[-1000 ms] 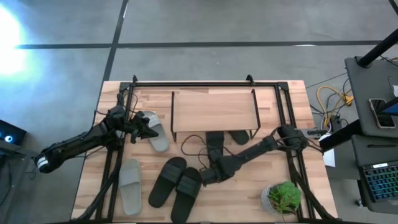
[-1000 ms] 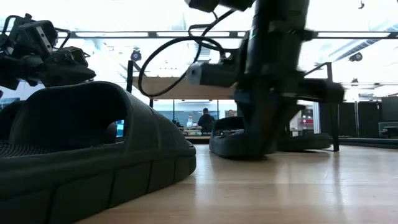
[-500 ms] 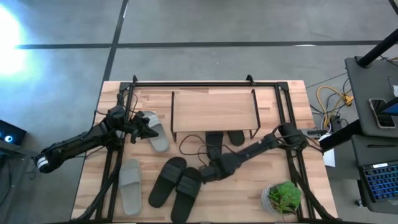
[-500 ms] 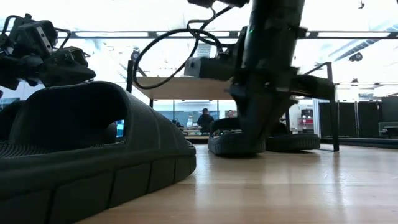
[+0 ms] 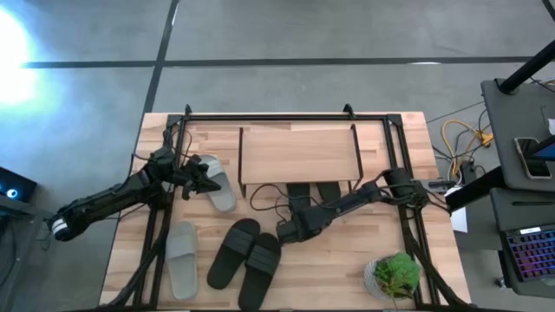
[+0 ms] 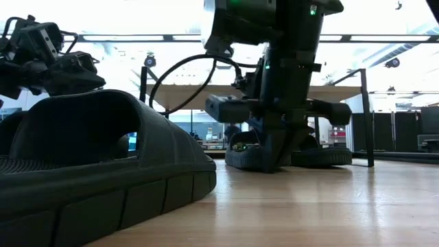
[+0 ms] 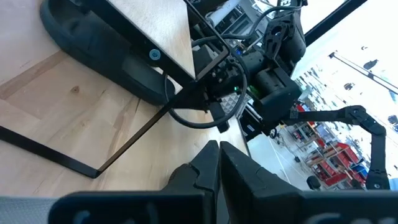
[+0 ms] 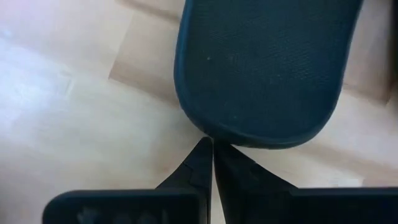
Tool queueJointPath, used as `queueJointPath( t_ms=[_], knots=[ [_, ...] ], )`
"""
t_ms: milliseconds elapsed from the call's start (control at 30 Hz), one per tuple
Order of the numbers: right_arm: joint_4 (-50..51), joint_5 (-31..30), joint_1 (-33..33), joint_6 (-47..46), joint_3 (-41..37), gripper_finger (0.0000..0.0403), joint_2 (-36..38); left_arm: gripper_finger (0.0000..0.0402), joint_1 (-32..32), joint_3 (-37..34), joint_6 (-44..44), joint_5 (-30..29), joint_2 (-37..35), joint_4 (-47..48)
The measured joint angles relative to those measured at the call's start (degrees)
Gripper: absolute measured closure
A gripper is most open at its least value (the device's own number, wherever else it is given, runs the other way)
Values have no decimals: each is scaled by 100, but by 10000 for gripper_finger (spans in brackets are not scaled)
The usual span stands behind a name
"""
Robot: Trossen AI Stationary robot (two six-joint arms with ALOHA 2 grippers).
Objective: Pick and place slides into the shelf
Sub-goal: Put the black slipper under the shelf
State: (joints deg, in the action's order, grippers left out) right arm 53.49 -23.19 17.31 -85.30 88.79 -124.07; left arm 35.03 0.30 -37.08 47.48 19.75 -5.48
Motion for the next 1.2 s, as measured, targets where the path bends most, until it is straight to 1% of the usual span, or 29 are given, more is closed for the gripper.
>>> queueJointPath(
  t_ms=[100,233,300,400,533,600,667,733,867,967,1067,1200],
  knots=[
    [-14,-205,-97,77,-2,394,0,402,-2,0,0,1,-1,-1],
    [-5,-196,-171,184,22,394,8,402,-2,0,-1,2,0,-2],
    [-11,35,-148,321,97,394,63,402,0,0,0,1,0,-2],
    [28,445,56,476,210,394,272,402,0,0,0,0,0,-2],
    [153,719,361,326,278,394,804,402,0,0,0,0,-2,-4],
    [442,678,461,-91,284,394,1131,402,0,0,0,0,-2,-2],
    [899,411,540,-492,284,394,1416,402,0,0,0,2,6,-6],
    [1130,216,577,-521,282,394,1690,402,0,0,0,0,8,0],
    [1050,218,545,233,293,394,2121,402,-2,0,0,1,9,-4],
    [1078,191,320,570,395,394,2298,402,0,0,0,1,9,-4],
    [1059,-90,-21,911,684,394,2423,402,-2,0,0,2,9,-4],
    [1047,-497,-526,1776,1350,394,2437,402,-1,0,0,1,0,-3]
  ],
)
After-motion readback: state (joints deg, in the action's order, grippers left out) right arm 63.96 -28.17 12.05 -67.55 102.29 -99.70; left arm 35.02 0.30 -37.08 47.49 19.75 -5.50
